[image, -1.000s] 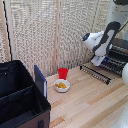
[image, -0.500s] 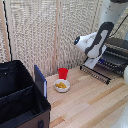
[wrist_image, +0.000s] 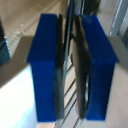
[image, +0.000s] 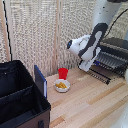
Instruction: Gently stretch your hand towards the oven tray's handle, obtaining a firm grip, and draw it cautiously out of the oven. Transition your grip to the hot dog bowl, gingerly seizing the edge, and elevate it from the surface. Hover the bowl over the tray, delicately lower it, and temper your grip, establishing the bowl's equilibrium.
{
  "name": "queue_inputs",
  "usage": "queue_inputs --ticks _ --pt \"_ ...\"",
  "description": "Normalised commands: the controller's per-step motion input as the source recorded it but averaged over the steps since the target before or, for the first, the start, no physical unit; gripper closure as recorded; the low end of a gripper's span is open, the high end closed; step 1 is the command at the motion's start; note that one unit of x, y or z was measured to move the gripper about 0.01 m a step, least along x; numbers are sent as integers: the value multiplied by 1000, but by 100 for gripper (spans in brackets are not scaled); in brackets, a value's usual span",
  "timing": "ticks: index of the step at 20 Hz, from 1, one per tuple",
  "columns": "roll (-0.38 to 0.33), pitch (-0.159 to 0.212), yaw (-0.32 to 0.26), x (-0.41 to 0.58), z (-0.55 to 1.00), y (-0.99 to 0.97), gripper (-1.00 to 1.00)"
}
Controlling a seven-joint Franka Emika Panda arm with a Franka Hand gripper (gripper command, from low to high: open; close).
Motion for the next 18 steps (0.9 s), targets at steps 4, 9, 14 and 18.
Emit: queue_inputs --ticks 4,9,14,18 --pt "25 -79 9 41 134 -28 -100" --pt "45 -135 -104 -1 375 87 -100" --pt "-7 -211 -193 -25 570 193 -100" --pt "-4 -284 -198 0 381 261 -100"
